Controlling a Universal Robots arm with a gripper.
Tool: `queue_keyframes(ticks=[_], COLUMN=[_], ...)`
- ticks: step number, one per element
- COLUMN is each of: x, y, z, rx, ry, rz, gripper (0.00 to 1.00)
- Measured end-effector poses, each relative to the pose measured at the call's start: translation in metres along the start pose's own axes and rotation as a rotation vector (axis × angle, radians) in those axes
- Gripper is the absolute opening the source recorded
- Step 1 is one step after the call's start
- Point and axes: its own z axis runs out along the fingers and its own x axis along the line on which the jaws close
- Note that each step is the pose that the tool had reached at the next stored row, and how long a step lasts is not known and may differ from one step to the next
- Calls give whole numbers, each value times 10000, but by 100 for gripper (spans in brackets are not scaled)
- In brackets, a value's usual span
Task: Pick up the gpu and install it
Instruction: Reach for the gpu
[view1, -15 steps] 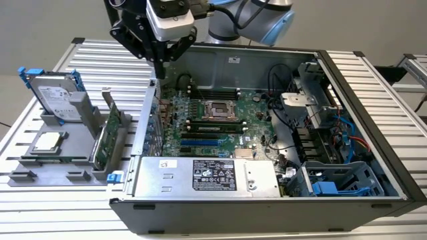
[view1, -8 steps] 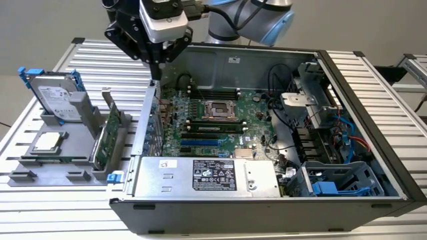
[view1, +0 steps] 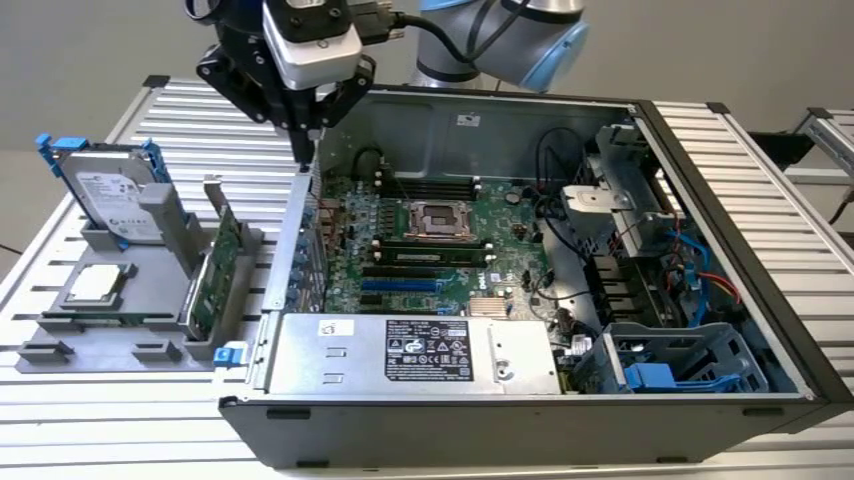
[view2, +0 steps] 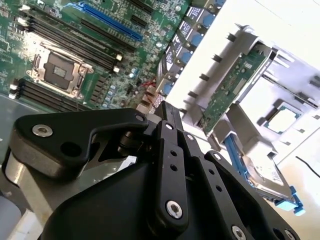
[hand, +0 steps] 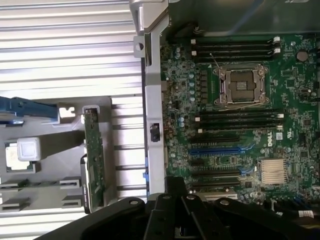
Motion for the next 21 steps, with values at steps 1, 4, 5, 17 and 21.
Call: queue_keyframes(ticks=[1,4,5,17,21], x=[8,33,41,139,173], y=[-6,-24,-30,-100,-124], z=[-1,-2,-3,-8,-10], rx=[0,-1,-1,-5,-7], ry=[0,1,1,1,1], rz=[0,0,0,0,0], gripper=[0,0,0,0,0])
